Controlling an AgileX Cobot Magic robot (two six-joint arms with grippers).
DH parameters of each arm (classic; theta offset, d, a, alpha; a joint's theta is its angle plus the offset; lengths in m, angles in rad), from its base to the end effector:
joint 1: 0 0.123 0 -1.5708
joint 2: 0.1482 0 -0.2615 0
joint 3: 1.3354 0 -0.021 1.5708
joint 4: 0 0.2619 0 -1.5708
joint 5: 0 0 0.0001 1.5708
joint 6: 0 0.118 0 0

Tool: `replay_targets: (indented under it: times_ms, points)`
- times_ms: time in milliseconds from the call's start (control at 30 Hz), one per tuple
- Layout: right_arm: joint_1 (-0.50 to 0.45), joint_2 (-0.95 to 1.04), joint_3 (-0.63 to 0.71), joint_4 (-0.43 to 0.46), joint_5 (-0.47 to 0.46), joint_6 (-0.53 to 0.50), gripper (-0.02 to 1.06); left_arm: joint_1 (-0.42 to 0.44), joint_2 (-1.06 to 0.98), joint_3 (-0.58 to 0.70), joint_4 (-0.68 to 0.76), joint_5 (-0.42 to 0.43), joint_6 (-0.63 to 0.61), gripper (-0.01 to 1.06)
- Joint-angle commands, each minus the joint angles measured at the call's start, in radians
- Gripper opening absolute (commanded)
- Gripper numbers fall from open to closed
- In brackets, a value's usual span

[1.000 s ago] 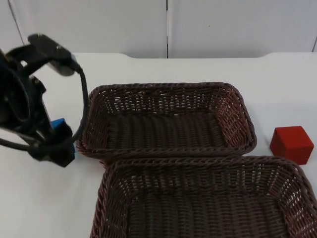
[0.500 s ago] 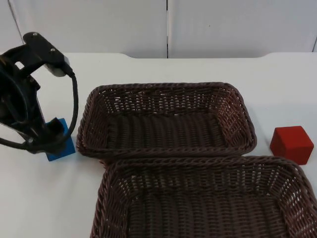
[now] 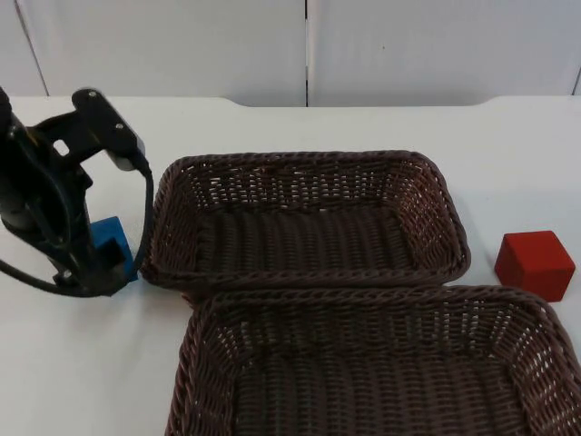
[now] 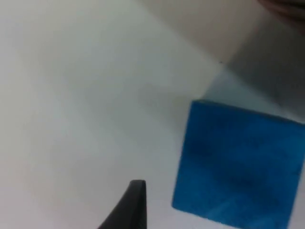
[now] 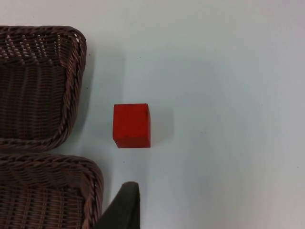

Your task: Pick up one cube with the left hand and place it into the upper basket. Pick up one cube with the right hand and place it into the lower basket.

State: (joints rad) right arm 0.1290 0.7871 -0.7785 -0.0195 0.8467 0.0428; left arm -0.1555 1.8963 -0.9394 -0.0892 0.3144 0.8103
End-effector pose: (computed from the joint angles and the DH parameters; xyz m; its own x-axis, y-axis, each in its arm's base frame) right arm 0.1877 0.0226 0.2929 -0.6922 -0.0597 -0.7193 -0.0976 0.9952 0.0113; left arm 0.3441 -0.0572 0.0599 -0.5747 0.7614 -0.2999 0.7303 0.6426 0.2318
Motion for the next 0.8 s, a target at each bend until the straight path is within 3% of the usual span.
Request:
replay_targets:
  times_ms: [0, 567, 700, 767]
  points:
    - [-0.004, -0.001, -0.005, 0.002, -0.006, -0.006, 1.05, 0.005, 0.017, -0.022, 0.002, -0.011, 0.007, 1.05]
    - [-0.004, -0.001, -0.005, 0.007, -0.004, -0.006, 1.05, 0.005, 0.093, -0.062, 0.037, -0.018, 0.026, 1.05]
    - [-0.004, -0.001, -0.005, 0.007, -0.004, -0.006, 1.05, 0.005, 0.093, -0.062, 0.041, -0.019, 0.026, 0.93]
    - [-0.004, -0.001, -0.005, 0.007, -0.004, -0.006, 1.05, 0.005, 0.093, -0.062, 0.040, -0.019, 0.026, 0.81]
